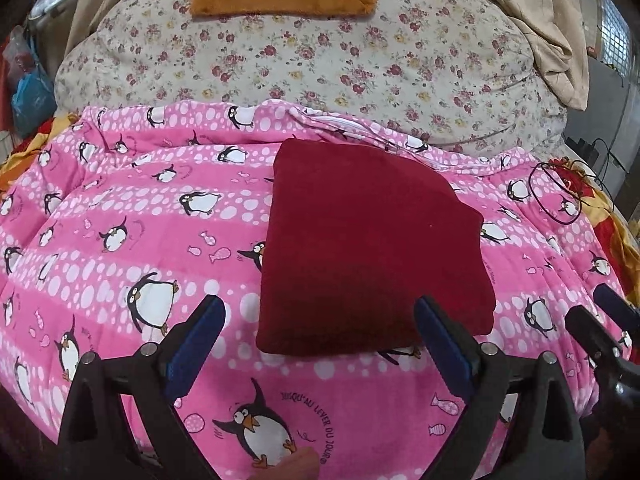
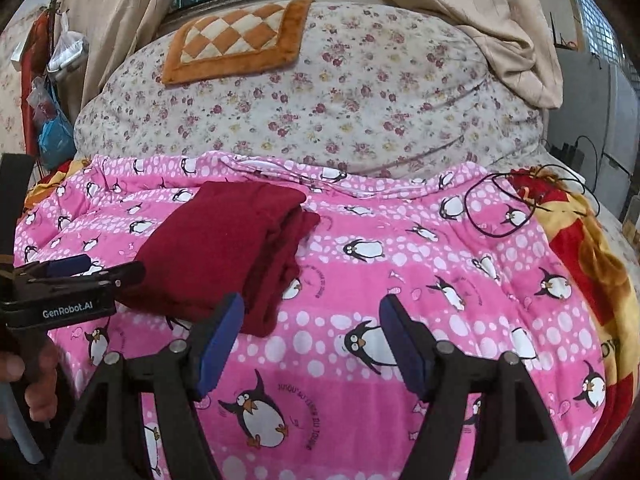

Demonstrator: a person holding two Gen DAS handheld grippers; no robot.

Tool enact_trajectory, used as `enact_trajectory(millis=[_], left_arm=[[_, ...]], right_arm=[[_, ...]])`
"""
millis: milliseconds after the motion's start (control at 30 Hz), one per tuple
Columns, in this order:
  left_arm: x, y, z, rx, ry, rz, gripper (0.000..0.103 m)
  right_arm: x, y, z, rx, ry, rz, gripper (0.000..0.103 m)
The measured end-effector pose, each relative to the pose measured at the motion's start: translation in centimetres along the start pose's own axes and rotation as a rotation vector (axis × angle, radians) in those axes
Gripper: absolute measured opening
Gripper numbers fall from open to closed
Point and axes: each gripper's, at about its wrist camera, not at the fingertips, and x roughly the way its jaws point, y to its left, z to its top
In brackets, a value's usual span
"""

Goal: Fold small clothes

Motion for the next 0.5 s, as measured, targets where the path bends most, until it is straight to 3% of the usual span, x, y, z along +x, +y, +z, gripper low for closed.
enact_trajectory(millis=[500], left_arm=[[-0.06, -0.11, -0.18, -0.006, 0.009, -0.024, 0.077]], right_arm=[[0.42, 0.38, -0.31, -0.011, 0.011, -0.013, 0.074]])
